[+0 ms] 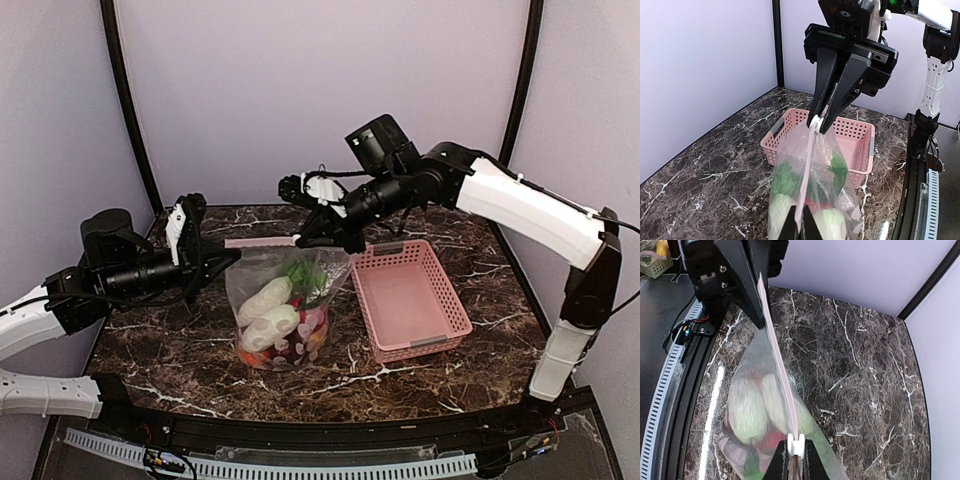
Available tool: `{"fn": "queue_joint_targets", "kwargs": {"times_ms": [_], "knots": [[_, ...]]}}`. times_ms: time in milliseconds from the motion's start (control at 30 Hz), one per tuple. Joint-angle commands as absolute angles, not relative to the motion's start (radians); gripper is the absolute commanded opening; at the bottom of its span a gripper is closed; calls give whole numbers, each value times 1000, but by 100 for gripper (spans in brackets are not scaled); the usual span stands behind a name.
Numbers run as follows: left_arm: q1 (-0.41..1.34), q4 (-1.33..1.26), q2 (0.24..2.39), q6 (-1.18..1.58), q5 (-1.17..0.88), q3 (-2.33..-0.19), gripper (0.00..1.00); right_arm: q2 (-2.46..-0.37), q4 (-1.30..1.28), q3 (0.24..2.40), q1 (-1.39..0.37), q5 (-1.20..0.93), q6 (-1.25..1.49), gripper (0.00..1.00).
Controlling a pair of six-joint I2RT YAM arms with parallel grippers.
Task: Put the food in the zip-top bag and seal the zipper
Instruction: Zip the zipper on the zipper food storage bag.
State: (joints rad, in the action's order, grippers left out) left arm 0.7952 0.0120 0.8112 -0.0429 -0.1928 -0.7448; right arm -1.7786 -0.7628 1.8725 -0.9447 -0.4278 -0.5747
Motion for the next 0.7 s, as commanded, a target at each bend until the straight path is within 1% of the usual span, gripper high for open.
{"fn": "queue_joint_targets", "kwargs": {"times_ms": [0, 267, 667], "knots": [[789, 9, 779, -52, -157, -737, 1, -1700, -851, 1788, -853, -359, -578, 0], [784, -31, 779, -49, -147, -722, 1, -1617, -847, 1660, -767, -369, -578, 0], [774, -16, 770, -41, -143, -712, 1, -1525, -847, 1544, -666, -356, -609, 0]]}}
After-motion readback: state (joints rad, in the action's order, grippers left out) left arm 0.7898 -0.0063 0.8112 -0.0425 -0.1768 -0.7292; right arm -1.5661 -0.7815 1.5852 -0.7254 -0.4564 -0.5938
